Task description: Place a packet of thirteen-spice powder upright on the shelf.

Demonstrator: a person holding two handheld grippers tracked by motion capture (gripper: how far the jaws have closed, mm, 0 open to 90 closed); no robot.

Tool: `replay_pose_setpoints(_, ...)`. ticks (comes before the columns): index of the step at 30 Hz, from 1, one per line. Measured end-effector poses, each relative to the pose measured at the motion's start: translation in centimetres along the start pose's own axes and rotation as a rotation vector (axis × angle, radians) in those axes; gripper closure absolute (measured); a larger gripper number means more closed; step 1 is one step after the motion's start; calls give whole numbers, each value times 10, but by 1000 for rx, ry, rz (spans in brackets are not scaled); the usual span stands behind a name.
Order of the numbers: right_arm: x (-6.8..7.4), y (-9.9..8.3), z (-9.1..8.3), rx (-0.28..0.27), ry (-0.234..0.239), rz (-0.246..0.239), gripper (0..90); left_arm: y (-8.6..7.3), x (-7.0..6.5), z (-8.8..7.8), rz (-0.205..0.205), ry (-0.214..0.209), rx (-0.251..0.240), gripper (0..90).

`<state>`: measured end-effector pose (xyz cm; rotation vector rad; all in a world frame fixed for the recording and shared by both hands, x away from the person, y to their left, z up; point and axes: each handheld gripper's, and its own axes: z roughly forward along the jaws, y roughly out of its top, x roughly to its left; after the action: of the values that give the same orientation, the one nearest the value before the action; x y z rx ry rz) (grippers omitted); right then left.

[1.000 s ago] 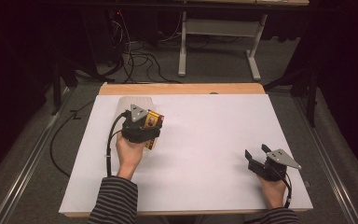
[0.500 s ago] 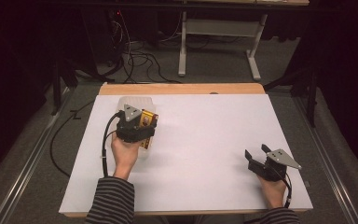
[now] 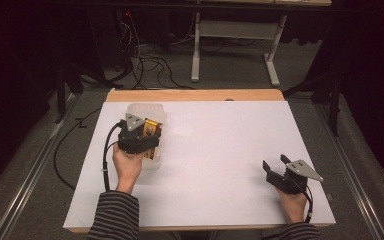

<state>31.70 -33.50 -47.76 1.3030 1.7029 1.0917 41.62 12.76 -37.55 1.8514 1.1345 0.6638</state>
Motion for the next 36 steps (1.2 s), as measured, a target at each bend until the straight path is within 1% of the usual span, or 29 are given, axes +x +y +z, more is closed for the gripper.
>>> replay_pose_setpoints(4, 0, 0, 0, 0, 0, 0, 287, -3, 2, -1, -3, 3, 5, 325)
replay_pose_setpoints(8, 0, 0, 0, 0, -1, 1, 287, -8, 6, -2, -3, 17, 13, 325)
replay_pose_setpoints(20, 0, 0, 0, 0, -2, 1, 286, -19, 10, -3, -15, 24, 36, 324)
replay_pose_setpoints(27, 0, 0, 0, 0, -1, 0, 286, -22, 11, -5, -15, 28, 39, 324)
replay_pose_setpoints(30, 0, 0, 0, 0, -1, 1, 286, -24, 11, -6, -11, 35, 44, 323)
replay_pose_setpoints(33, 0, 0, 0, 0, -1, 1, 286, -25, 9, -7, 2, 42, 48, 323)
replay_pose_setpoints(36, 0, 0, 0, -1, -1, 2, 286, -26, 8, -8, -1, 41, 42, 323)
